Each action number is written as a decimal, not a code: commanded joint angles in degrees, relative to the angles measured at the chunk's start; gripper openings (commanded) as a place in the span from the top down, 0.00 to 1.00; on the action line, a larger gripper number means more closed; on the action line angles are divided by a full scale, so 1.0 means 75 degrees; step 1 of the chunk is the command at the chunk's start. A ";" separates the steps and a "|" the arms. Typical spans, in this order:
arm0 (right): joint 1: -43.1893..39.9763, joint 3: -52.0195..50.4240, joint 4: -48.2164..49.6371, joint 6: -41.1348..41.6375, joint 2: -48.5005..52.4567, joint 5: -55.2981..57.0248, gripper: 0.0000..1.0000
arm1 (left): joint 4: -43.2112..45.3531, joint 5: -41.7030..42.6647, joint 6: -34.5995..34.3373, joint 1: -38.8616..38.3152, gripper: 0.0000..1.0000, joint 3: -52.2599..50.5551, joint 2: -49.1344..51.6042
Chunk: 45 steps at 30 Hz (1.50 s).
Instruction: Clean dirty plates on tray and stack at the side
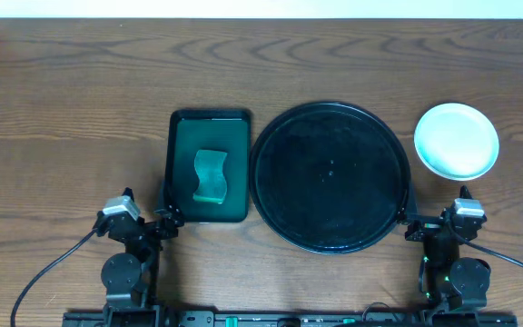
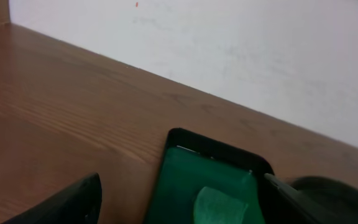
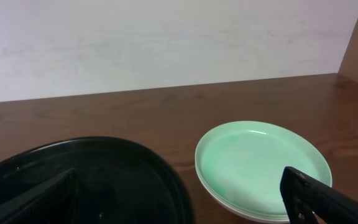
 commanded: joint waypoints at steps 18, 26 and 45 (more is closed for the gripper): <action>-0.0137 -0.0009 -0.0015 0.0090 -0.0047 0.0099 0.01 | -0.0361 0.0117 0.1090 -0.0017 0.20 -0.0076 -0.0067; -0.0137 -0.0009 -0.0015 0.0090 -0.0047 0.0099 0.01 | -0.0361 0.0119 0.1090 -0.0017 0.20 -0.0076 -0.0050; -0.0137 -0.0009 -0.0015 0.0090 -0.0047 0.0099 0.01 | -0.0361 0.0119 0.1090 -0.0017 0.20 -0.0076 -0.0047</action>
